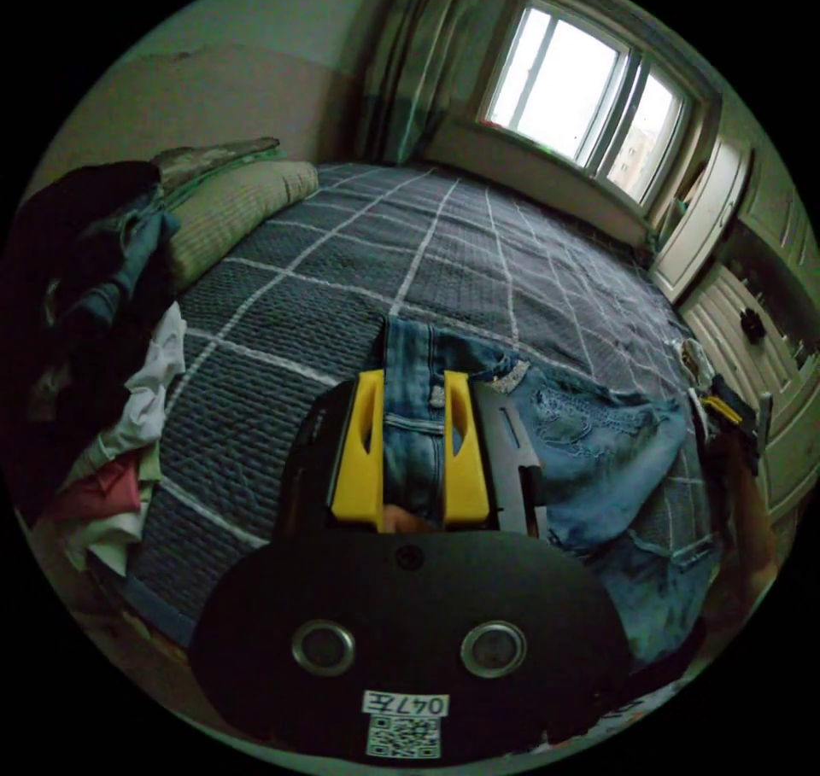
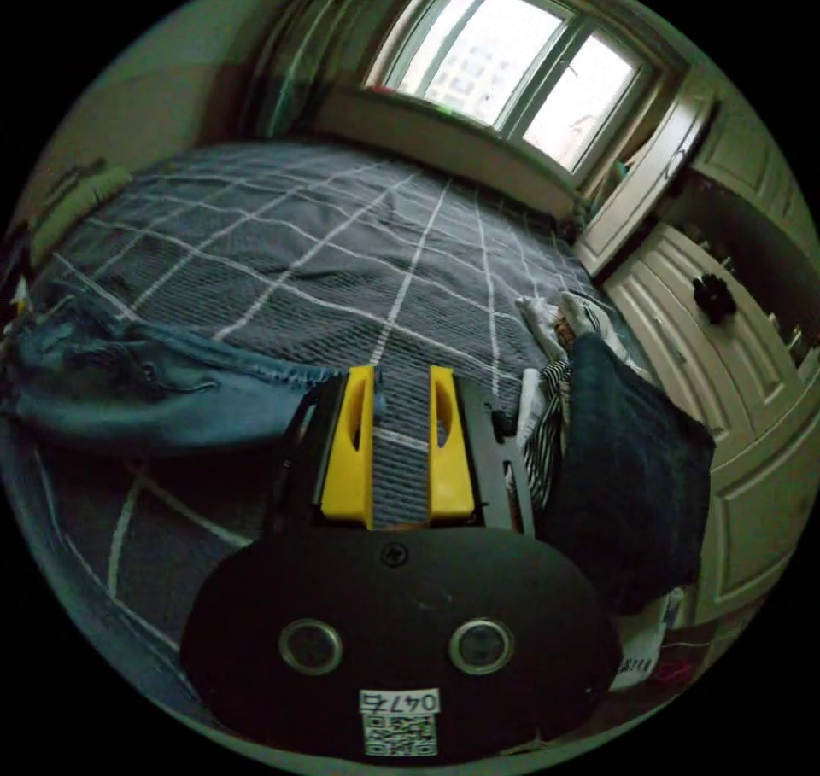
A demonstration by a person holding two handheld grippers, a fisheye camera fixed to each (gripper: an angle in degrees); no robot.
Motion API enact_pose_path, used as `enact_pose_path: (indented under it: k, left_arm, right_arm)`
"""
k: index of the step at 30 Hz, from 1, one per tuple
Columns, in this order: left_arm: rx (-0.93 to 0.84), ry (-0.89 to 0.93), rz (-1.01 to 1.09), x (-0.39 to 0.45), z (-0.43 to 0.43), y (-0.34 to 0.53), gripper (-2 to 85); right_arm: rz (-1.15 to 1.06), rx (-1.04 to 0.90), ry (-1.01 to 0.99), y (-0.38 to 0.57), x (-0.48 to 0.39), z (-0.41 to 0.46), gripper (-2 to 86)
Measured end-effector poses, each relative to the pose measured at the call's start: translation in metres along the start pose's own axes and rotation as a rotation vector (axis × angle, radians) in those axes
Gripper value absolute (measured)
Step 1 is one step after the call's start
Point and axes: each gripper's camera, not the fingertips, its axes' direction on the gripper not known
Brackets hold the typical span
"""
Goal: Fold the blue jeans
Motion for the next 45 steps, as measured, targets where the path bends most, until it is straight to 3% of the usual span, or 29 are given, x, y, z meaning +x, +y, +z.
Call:
enact_pose_path:
  k: [4, 13, 20, 23, 27, 34, 39, 45]
  left_arm:
    - [0.019, 0.01, -0.007, 0.006, -0.002, 0.001, 10.6]
    - [-0.105, 0.057, 0.046, 0.04, 0.025, 0.007, 10.5]
    - [-0.134, -0.003, 0.211, 0.092, 0.031, 0.015, 12.0]
    - [-0.191, 0.092, 0.389, 0.128, 0.023, 0.022, 13.6]
    - [-0.181, 0.098, 0.541, 0.17, 0.024, 0.041, 13.4]
    - [-0.322, 0.064, 0.509, 0.201, 0.043, 0.056, 12.9]
    - [-0.37, 0.064, 0.506, 0.222, 0.044, 0.07, 13.5]
    - [-0.286, 0.051, 0.452, 0.247, 0.013, 0.087, 15.4]
  right_arm:
    - [-0.222, -0.034, -0.114, 0.043, -0.01, -0.013, 2.6]
    - [-0.613, -0.143, -0.022, 0.056, -0.081, 0.025, 4.8]
    - [-0.755, -0.163, 0.087, 0.053, -0.099, 0.019, 5.9]
    - [-0.797, -0.183, 0.051, 0.058, -0.102, 0.021, 3.3]
    - [-0.751, -0.175, -0.02, 0.061, -0.092, 0.013, 0.4]
    - [-0.725, -0.165, 0.062, 0.102, -0.056, -0.062, -0.2]
    - [-0.679, -0.165, -0.019, 0.157, -0.029, -0.1, 0.0]
    - [-0.417, -0.247, -0.198, 0.197, 0.0, -0.086, 2.4]
